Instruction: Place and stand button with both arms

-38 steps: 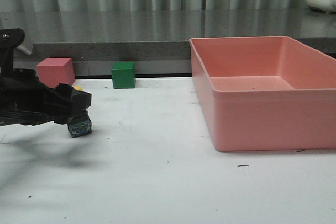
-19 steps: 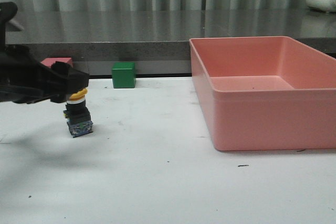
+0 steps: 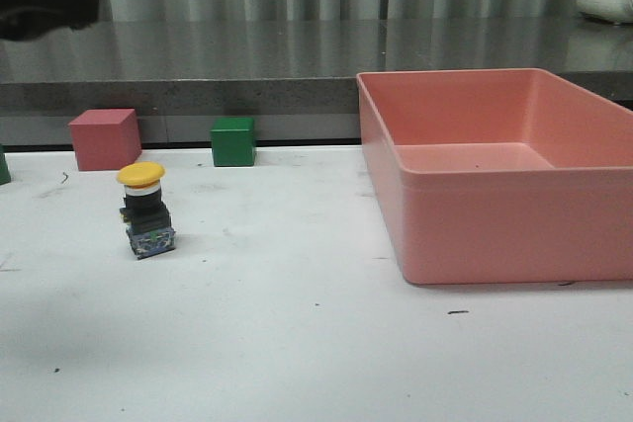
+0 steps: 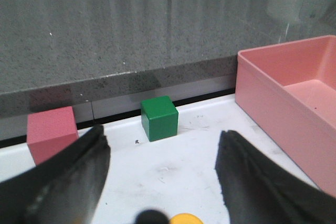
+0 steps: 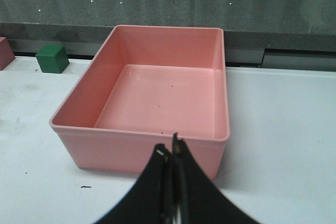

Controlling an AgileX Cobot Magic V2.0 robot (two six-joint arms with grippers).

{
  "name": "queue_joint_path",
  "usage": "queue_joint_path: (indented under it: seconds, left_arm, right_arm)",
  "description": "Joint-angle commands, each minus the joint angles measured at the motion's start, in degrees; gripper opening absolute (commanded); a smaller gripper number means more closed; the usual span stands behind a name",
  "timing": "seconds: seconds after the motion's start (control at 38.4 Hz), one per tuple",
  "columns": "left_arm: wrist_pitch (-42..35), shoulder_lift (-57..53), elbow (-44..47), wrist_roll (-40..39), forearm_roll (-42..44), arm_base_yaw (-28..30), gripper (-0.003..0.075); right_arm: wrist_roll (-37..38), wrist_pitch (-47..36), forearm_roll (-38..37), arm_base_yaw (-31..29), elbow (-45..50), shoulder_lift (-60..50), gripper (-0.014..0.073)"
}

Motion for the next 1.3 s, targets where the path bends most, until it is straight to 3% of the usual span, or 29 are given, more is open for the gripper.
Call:
queue_joint_path:
  seconds: [0.0, 0.18, 0.36, 0.6, 0.76, 1.28]
  left_arm:
    - [3.2, -10.1, -1.2, 0.0, -0.6, -0.1, 0.028]
    - [21.0, -27.2, -1.2, 0.0, -0.6, -0.1, -0.0022]
    - [41.8, -42.7, -1.1, 0.0, -3.7, -0.1, -0.002]
    - [57.4, -64.0, 0.3, 0.0, -4.3, -0.1, -0.002]
    - [59.4, -72.1, 0.3, 0.0, -4.3, -0.1, -0.002]
    - [59.6, -71.4, 0.5, 0.0, -4.3, -0.1, -0.002]
  right_arm:
    - [-0.6, -4.4, -0.6, -0.2, -1.4, 0.5, -0.0068]
    - [-0.6, -4.4, -0.6, -0.2, -1.4, 0.5, -0.0068]
    - [-0.6, -4.4, -0.6, -0.2, -1.4, 0.5, -0.0068]
    - [-0.6, -4.4, -0.6, -0.2, -1.4, 0.5, -0.0068]
    - [-0.6, -4.4, -0.6, -0.2, -1.4, 0.5, -0.0068]
    - [-0.6, -4.4, -0.6, -0.2, -1.4, 0.5, -0.0068]
